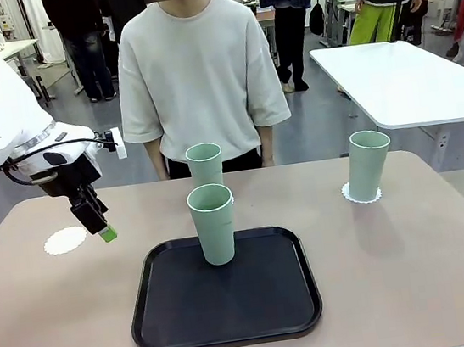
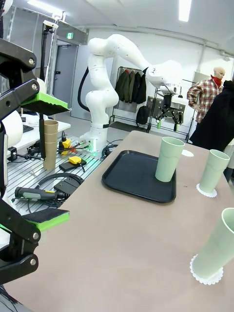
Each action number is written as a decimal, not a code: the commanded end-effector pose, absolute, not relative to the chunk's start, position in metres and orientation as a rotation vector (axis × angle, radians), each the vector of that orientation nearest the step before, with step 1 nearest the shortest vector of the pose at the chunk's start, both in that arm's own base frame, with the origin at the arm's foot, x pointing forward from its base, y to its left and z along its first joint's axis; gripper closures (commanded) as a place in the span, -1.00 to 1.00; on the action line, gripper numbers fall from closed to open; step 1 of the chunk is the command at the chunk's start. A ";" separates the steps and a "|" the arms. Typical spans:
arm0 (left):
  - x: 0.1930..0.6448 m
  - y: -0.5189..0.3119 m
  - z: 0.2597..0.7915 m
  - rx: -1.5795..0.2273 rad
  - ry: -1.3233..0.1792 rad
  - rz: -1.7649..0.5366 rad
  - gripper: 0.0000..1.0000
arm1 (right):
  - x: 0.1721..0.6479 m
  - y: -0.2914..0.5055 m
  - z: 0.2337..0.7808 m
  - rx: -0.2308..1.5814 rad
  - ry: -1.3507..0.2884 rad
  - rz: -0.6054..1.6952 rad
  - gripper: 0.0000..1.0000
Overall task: Place coasters on the table and set cups on them.
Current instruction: Take one Reusable plastic cup from the Flat Tray and place it on a coaster set by the human.
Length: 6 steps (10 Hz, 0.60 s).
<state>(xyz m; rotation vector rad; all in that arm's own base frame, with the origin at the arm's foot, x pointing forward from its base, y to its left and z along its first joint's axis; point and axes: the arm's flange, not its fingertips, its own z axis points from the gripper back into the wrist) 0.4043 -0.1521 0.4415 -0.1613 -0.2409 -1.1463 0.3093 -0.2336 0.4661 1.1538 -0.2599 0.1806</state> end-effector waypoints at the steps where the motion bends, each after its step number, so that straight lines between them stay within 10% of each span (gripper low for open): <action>1: 0.405 -0.152 0.445 -0.159 -0.233 -1.146 -1.00 | 0.308 -0.234 0.467 1.163 -0.260 0.180 -1.00; 6: 0.455 -0.163 0.427 -0.278 -0.298 -1.284 -1.00 | 0.308 -0.234 0.467 1.163 -0.260 0.180 -1.00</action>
